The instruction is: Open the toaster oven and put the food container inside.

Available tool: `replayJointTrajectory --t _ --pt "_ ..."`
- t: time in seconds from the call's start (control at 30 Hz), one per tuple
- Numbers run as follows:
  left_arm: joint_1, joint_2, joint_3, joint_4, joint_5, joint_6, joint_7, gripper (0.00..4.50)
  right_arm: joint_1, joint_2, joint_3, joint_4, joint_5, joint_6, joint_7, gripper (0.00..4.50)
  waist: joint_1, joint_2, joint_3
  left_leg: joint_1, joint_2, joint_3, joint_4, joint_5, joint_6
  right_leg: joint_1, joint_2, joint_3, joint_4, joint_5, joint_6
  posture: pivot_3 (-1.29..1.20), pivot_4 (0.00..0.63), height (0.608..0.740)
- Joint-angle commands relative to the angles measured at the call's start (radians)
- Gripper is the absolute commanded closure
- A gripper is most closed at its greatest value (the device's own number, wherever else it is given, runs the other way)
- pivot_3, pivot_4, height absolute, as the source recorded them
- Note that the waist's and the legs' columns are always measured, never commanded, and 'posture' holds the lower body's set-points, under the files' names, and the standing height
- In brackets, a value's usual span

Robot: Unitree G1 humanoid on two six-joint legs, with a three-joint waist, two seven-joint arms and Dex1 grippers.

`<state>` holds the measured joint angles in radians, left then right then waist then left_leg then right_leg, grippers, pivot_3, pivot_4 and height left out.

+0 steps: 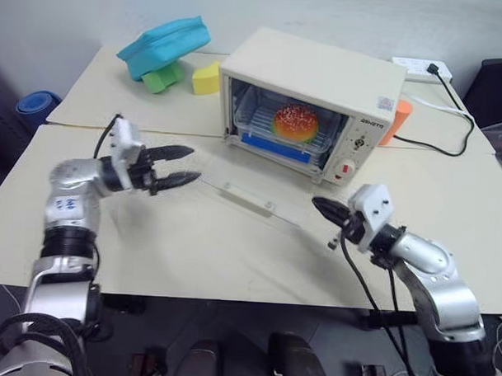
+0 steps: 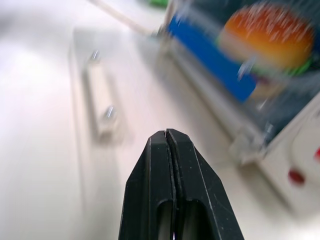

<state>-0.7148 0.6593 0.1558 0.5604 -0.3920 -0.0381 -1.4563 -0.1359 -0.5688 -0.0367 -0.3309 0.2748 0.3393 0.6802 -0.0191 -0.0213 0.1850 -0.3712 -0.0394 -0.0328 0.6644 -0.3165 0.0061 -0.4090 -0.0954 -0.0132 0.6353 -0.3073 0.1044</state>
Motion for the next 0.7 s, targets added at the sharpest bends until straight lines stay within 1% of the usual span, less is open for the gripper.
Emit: replayJointTrajectory --t 0.03,0.07,0.23,0.37,0.57,0.63,0.7 --pt "0.034 0.032 -0.011 -0.025 0.003 -0.16 -0.124 0.23 0.022 -0.009 -0.008 0.08 -0.002 -0.068 0.045 4.5 0.002 0.0 0.0 0.0 0.0 0.0 0.0 0.0 0.0 0.0 0.0 0.001 0.0 0.0 0.0 0.0 0.15 0.74" --pt "0.045 0.036 -0.019 -0.039 0.008 -0.192 -0.137 0.04 0.025 -0.004 0.0 0.113 -0.009 -0.094 0.055 4.5 0.006 0.0 0.0 0.0 0.0 0.0 0.0 0.0 0.0 0.0 0.0 0.002 0.0 0.0 0.0 0.0 0.15 0.74" --pt "0.089 0.033 -0.025 -0.144 -0.074 -0.055 -0.098 0.04 -0.008 0.033 0.04 0.246 -0.033 -0.205 0.091 4.5 0.015 0.0 0.0 -0.001 0.0 0.0 0.0 0.0 0.0 -0.002 0.0 0.003 0.001 0.0 0.0 0.0 0.15 0.74" --pt "0.109 0.016 -0.022 -0.17 -0.09 0.014 -0.036 0.04 -0.085 0.121 0.061 0.372 -0.031 -0.32 0.099 4.5 0.009 0.0 0.0 0.0 0.001 0.002 0.0 0.0 0.0 -0.002 0.001 0.004 0.002 0.0 0.0 0.0 0.15 0.74" --pt "0.089 -0.011 0.051 -0.239 -0.194 0.227 0.102 0.04 -0.111 0.192 0.036 0.335 0.066 -0.352 0.153 4.5 0.01 0.0 0.0 -0.001 0.001 0.001 0.0 0.0 0.0 -0.004 0.001 0.004 0.007 0.0 0.0 0.0 0.15 0.74" --pt "0.097 -0.015 0.075 -0.273 -0.239 0.311 0.145 0.04 -0.12 0.214 0.014 0.313 0.104 -0.367 0.148 4.5 0.011 0.0 0.0 -0.002 0.001 0.001 0.0 0.0 0.0 -0.004 0.001 0.004 0.007 0.0 0.0 0.0 0.15 0.74" --pt "0.107 -0.025 0.098 -0.302 -0.268 0.357 0.19 0.04 -0.14 0.237 -0.015 0.287 0.142 -0.376 0.125 4.5 0.011 0.001 0.0 -0.002 0.001 0.001 0.0 0.0 0.0 -0.004 0.001 0.004 0.007 0.0 0.0 0.0 0.15 0.74"
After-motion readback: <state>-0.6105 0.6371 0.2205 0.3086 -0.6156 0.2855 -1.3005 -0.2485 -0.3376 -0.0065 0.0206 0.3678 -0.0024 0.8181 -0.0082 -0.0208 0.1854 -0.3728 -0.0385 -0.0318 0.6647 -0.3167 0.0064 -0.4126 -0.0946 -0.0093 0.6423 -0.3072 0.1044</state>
